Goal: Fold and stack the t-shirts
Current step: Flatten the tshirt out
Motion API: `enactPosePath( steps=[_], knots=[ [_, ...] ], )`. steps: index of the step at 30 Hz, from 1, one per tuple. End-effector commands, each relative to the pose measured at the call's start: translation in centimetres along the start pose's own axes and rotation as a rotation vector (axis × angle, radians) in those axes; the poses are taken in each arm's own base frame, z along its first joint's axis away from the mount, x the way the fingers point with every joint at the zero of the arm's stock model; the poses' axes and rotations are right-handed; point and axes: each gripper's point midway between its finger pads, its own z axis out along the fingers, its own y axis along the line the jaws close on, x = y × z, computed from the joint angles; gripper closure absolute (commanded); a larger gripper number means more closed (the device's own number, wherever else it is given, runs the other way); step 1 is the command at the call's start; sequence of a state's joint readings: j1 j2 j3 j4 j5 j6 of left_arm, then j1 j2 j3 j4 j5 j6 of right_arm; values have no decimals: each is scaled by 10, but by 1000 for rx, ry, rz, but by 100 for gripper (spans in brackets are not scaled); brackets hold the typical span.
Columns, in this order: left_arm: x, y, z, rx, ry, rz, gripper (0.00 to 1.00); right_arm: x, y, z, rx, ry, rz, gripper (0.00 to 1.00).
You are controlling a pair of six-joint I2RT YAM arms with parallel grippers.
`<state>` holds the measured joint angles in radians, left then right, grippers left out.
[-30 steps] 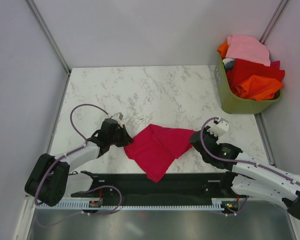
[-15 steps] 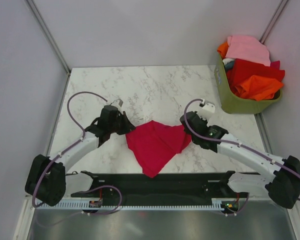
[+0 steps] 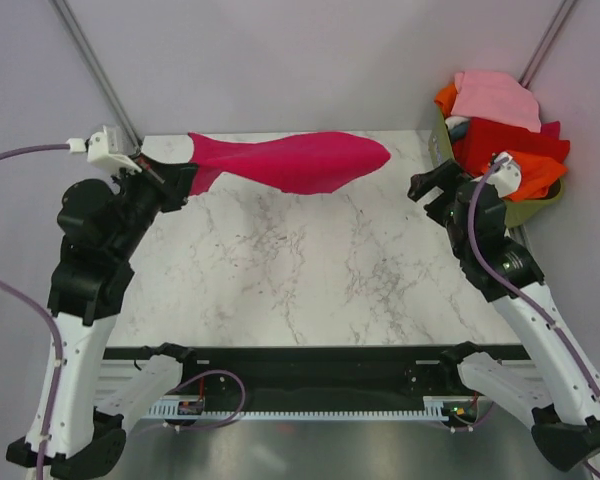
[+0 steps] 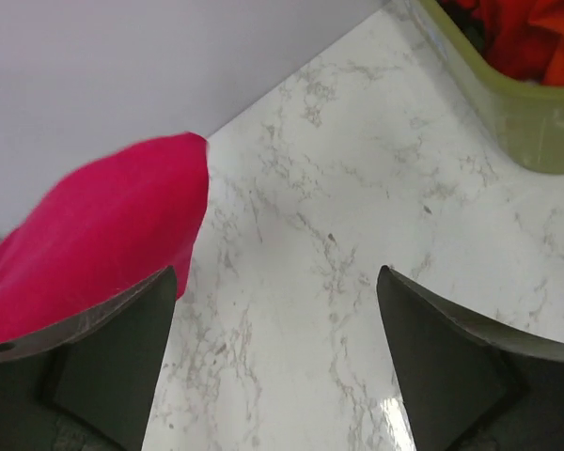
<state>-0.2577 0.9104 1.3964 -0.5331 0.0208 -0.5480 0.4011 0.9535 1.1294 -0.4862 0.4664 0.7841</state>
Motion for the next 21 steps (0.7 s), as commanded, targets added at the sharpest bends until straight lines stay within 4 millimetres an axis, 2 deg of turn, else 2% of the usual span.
enactPosePath(
  steps=[1, 2, 3, 5, 6, 7, 9, 11, 12, 13, 15, 16, 18, 21],
  knots=[
    [36, 20, -13, -45, 121, 59, 98, 45, -22, -2, -15, 122, -76, 6],
    [41, 24, -12, -54, 128, 64, 98, 61, -18, -5, -66, 183, -89, 7],
    [45, 28, -11, -61, 140, 74, 98, 75, -23, -4, -79, 224, -108, 8],
    [57, 34, -7, -72, 173, 81, 98, 94, -18, -5, -150, 289, -154, 9],
    [59, 34, -6, -67, 181, 83, 98, 115, -9, -9, -238, 373, -173, 10],
    [63, 35, -4, -71, 193, 80, 98, 124, -8, -9, -274, 399, -205, 10],
    [62, 35, -2, -71, 194, 82, 98, 154, -2, -16, -371, 515, -215, 10],
    [54, 31, 0, -64, 182, 92, 98, 175, 3, -21, -434, 583, -249, 12],
    [44, 24, -1, -50, 162, 95, 98, 184, 4, -23, -450, 602, -259, 12],
    [43, 21, 2, -35, 170, 97, 98, 198, 8, -29, -471, 636, -292, 12],
    [32, 9, 2, -2, 155, 89, 98, 210, 9, -31, -473, 646, -329, 12],
    [35, 1, 6, 35, 179, 75, 98, 220, 14, -38, -493, 663, -353, 12],
    [38, -13, 9, 86, 213, 14, 98, 232, 13, -38, -487, 680, -369, 11],
    [57, -39, 18, 210, 314, -87, 98, 236, 8, -33, -445, 665, -343, 11]
  ],
)
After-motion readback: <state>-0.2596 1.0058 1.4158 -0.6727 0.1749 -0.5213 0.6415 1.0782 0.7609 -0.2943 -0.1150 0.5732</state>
